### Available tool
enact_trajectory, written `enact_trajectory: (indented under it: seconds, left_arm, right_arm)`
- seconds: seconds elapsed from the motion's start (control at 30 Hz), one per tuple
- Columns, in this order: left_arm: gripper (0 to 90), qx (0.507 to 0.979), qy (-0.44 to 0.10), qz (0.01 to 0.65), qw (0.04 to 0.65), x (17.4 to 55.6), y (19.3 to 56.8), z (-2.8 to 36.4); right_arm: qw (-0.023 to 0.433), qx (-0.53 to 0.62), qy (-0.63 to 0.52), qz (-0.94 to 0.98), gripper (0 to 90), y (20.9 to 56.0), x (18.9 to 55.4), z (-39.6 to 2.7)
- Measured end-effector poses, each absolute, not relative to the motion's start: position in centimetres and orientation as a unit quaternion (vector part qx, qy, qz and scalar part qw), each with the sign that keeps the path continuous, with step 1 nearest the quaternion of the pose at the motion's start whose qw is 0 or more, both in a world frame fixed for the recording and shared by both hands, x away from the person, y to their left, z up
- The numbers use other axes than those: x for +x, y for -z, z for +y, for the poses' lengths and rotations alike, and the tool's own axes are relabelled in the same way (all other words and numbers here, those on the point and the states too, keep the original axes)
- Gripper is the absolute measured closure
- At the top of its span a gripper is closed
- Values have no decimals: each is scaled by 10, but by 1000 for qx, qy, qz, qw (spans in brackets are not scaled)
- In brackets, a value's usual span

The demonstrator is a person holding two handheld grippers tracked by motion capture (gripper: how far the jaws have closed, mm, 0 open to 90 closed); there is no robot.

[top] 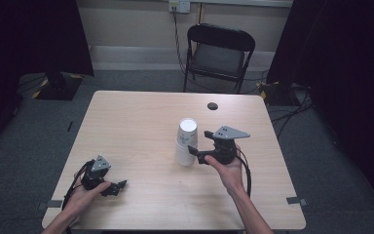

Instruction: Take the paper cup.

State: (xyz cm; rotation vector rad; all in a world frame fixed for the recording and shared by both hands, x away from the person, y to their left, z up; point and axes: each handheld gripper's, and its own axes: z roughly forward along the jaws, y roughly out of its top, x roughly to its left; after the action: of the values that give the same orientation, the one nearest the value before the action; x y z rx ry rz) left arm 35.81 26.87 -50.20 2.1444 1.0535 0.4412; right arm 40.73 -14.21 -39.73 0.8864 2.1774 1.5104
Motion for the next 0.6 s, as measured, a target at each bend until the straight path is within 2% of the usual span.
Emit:
enact_trajectory:
  seconds: [0.3,0.6]
  left_arm:
    - [0,828,-170,406,348,358,502,269]
    - [0,828,-170,405,348,358,502,269]
  right_arm:
    - [191,294,-538,767,140,384,423,-126]
    - [183,289,-535,772,160,387,438,-110]
